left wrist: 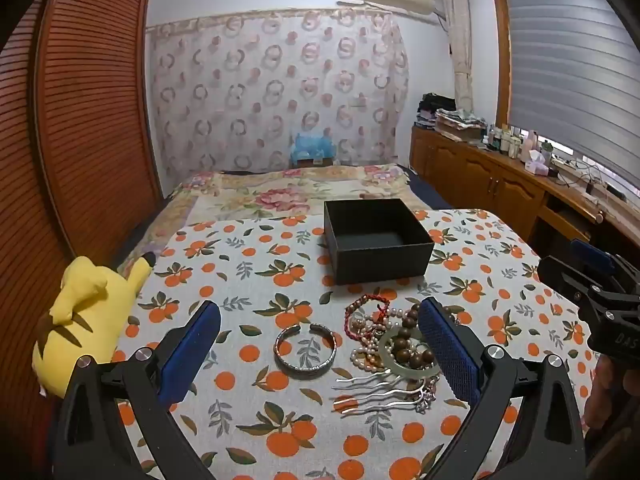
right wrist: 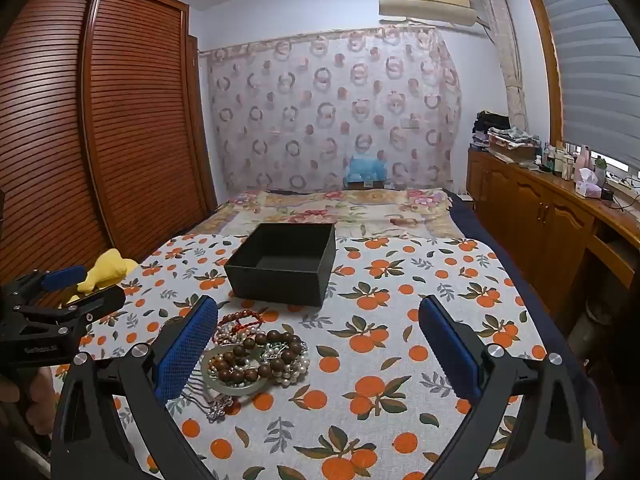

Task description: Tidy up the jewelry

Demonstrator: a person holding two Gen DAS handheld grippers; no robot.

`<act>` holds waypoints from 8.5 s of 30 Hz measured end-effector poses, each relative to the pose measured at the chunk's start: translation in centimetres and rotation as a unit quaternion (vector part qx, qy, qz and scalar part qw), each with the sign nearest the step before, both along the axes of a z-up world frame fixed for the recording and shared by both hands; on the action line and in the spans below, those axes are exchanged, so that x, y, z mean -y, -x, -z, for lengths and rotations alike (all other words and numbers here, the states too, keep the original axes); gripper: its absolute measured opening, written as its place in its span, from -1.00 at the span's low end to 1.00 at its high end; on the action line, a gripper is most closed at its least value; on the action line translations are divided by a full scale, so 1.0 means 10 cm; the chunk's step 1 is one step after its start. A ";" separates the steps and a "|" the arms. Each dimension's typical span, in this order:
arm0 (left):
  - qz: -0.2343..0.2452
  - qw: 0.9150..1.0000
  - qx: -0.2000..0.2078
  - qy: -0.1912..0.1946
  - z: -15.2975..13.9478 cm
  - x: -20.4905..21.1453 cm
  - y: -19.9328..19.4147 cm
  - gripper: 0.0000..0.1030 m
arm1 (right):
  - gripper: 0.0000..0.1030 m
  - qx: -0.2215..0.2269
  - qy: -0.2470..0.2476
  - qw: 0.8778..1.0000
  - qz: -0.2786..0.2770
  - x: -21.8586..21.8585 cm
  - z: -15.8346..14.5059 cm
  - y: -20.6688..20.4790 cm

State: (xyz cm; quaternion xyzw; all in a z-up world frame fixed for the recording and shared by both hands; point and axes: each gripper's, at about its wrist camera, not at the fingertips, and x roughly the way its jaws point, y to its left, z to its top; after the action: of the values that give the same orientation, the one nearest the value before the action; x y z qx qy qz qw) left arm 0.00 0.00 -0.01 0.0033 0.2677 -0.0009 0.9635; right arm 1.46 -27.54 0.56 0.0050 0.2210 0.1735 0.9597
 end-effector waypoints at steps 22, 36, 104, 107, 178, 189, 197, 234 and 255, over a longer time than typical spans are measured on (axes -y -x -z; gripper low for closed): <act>-0.001 1.000 0.006 0.004 -0.09 0.00 0.01 0.85 | 0.95 0.000 -0.003 1.000 -0.001 0.00 -0.02 0.02; -0.002 1.000 0.009 0.006 -0.09 0.00 0.04 0.85 | 0.95 0.002 -0.004 1.000 0.000 0.01 -0.01 0.02; 0.010 0.999 -0.044 0.029 0.28 -0.21 -0.07 0.85 | 0.86 -0.014 0.000 0.998 -0.055 -0.09 0.14 -0.05; 0.010 0.998 -0.050 0.040 0.34 -0.30 -0.09 0.85 | 0.73 -0.034 0.006 0.997 -0.073 -0.14 0.22 -0.10; 0.085 0.982 -0.170 0.008 0.91 -0.34 -0.90 0.13 | -0.75 -0.178 0.082 0.975 -0.100 0.03 0.80 -1.18; 0.087 0.983 -0.163 0.010 0.89 -0.34 -0.91 0.12 | -0.24 -0.214 0.103 0.958 -0.158 -0.30 0.92 -1.37; 0.094 0.984 -0.150 0.012 0.80 -0.28 -0.88 0.12 | -0.43 -0.226 0.129 0.949 -0.179 -0.47 0.93 -1.54; 0.112 0.990 -0.083 0.007 0.20 -0.03 -1.18 0.12 | -0.71 -0.062 0.068 0.977 -0.192 -0.52 -0.48 -1.55; 0.124 0.988 -0.090 -0.026 0.14 0.31 -1.86 0.12 | -0.60 -0.127 0.032 0.980 -0.150 -0.41 0.09 -2.03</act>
State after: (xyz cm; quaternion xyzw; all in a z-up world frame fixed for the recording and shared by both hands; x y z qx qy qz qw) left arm 18.61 -3.15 -1.45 0.0612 0.3504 -0.1142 0.9276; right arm 21.71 -23.48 -0.30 -0.0375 0.3445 0.3065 0.8865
